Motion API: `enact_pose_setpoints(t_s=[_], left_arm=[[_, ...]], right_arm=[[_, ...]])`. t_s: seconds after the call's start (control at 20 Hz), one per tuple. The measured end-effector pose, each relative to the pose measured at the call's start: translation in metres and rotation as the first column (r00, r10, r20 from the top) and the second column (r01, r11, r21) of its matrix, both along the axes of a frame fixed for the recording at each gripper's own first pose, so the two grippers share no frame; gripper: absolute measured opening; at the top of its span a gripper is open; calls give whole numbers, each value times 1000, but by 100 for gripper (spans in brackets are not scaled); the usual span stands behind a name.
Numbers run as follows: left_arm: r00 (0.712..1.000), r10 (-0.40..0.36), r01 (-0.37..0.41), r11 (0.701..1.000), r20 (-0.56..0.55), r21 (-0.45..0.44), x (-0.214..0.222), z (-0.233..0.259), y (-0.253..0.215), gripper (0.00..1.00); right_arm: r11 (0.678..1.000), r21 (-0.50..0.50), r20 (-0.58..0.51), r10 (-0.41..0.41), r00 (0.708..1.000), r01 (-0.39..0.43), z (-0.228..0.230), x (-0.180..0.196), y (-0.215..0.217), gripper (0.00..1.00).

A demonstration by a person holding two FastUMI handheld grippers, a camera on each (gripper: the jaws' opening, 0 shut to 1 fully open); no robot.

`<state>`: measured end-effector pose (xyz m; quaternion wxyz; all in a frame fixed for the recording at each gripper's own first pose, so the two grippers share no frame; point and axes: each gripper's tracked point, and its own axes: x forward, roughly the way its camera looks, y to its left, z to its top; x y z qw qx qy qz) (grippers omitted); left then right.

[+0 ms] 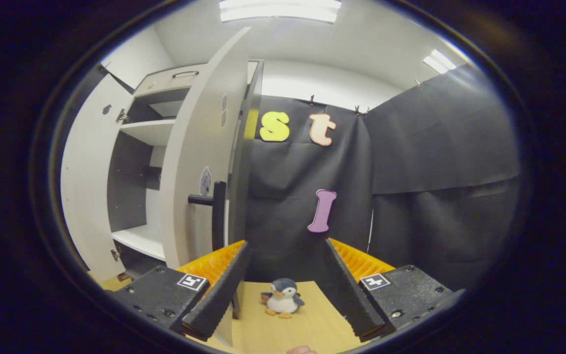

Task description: Grasp the bottle in the cabinet with the left hand and place it on the coaster, then close the right door with the right hand and the left door with the left hand.

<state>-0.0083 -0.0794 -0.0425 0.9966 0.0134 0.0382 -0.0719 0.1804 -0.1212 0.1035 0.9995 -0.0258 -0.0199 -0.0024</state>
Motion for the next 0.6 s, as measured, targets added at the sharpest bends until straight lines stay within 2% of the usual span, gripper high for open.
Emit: enact_pose_setpoints(t_s=[0.05, 0.1, 0.15, 0.2, 0.25, 0.5, 0.6], left_arm=[[1000, 7, -7, 1000, 0, -1, -1, -1, 2, 95], [1000, 13, -13, 1000, 0, -3, -1, -2, 3, 95], [1000, 22, -22, 1000, 1, -5, -2, -2, 5, 90], [1000, 30, -30, 1000, 1, -7, -4, -3, 8, 95], [999, 36, -36, 999, 0, -8, -6, -3, 9, 95], [997, 74, -74, 997, -5, -10, -4, -4, 22, 95], [996, 89, -89, 996, -5, -22, -4, -3, 27, 95]], right_arm=[[1000, 3, -11, 5, 1000, -5, -3, 5, 4, 99], [1000, 11, -18, -4, 1000, 4, -5, 8, 6, 99], [1000, 13, -11, -15, 1000, 15, -6, 11, 7, 98], [1000, 21, 2, -14, 1000, 14, -5, 9, 8, 94], [1000, 30, 5, -8, 1000, 8, -6, 8, 11, 94], [999, -2, 9, 36, 999, -36, -5, -2, 46, 93], [996, 23, -6, 80, 997, -80, -7, -7, 73, 93]])
